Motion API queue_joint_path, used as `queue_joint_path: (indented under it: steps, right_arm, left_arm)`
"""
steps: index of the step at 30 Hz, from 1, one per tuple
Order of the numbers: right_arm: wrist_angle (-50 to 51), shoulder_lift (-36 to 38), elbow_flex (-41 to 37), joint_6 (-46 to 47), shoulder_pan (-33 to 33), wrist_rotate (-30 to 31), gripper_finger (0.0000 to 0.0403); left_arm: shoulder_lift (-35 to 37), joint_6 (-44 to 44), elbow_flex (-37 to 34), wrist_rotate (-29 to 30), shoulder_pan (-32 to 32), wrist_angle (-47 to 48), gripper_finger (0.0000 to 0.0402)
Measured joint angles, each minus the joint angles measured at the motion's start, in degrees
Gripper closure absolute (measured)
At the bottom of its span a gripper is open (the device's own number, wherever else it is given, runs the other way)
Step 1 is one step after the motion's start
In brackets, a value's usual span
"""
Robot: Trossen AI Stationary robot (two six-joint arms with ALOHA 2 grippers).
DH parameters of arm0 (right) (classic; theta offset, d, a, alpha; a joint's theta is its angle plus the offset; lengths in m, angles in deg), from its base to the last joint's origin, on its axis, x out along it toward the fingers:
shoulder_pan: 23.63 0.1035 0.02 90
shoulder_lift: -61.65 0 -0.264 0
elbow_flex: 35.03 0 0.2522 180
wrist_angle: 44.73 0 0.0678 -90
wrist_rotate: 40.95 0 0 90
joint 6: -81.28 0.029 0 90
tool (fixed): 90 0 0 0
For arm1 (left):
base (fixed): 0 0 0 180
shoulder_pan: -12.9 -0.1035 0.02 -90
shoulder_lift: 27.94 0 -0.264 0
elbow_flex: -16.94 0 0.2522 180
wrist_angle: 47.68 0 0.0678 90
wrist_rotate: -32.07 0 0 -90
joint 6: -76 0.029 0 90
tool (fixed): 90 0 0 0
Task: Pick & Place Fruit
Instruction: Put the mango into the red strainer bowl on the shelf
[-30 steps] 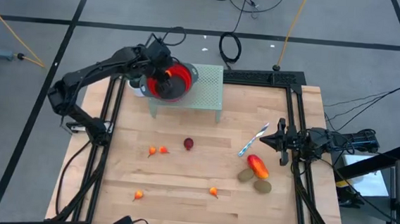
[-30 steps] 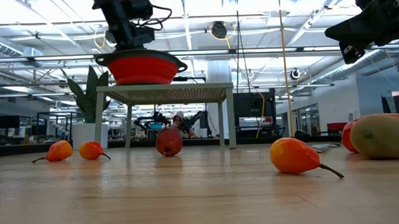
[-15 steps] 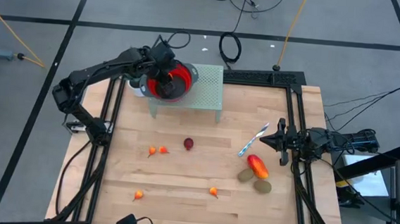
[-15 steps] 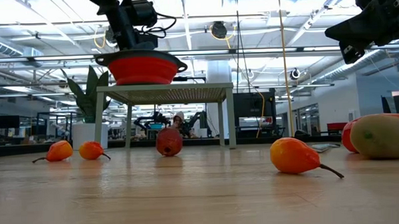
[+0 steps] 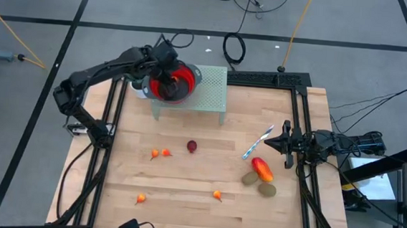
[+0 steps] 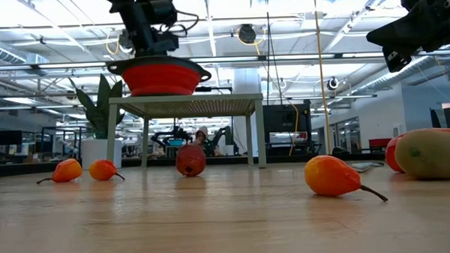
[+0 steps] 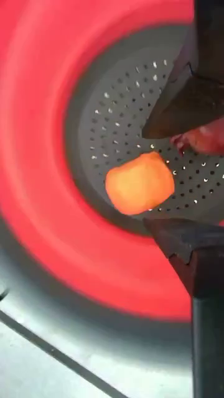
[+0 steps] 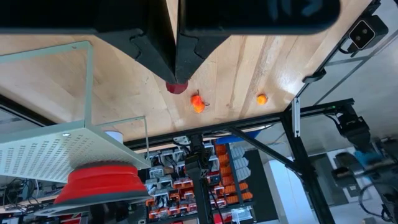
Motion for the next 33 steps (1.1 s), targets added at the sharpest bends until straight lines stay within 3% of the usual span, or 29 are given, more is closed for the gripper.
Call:
queue_joint_path:
  steps: [13,24,33]
  right_arm:
    - [0.0,0.0,0.0,0.0,0.0,-0.2,0.0403]
    - [0.0,0.0,0.0,0.0,0.0,-0.2,0.0403]
    - [0.0,0.0,0.0,0.1,0.0,-0.3,0.0403]
  left_arm:
    - [0.2,-14.1,17.2,-0.2,5.0,13.6,0.0158]
    - [5.1,-23.5,18.0,0.3,13.1,15.5,0.0158]
    - [10.1,-28.8,18.0,4.8,18.6,16.7,0.0158]
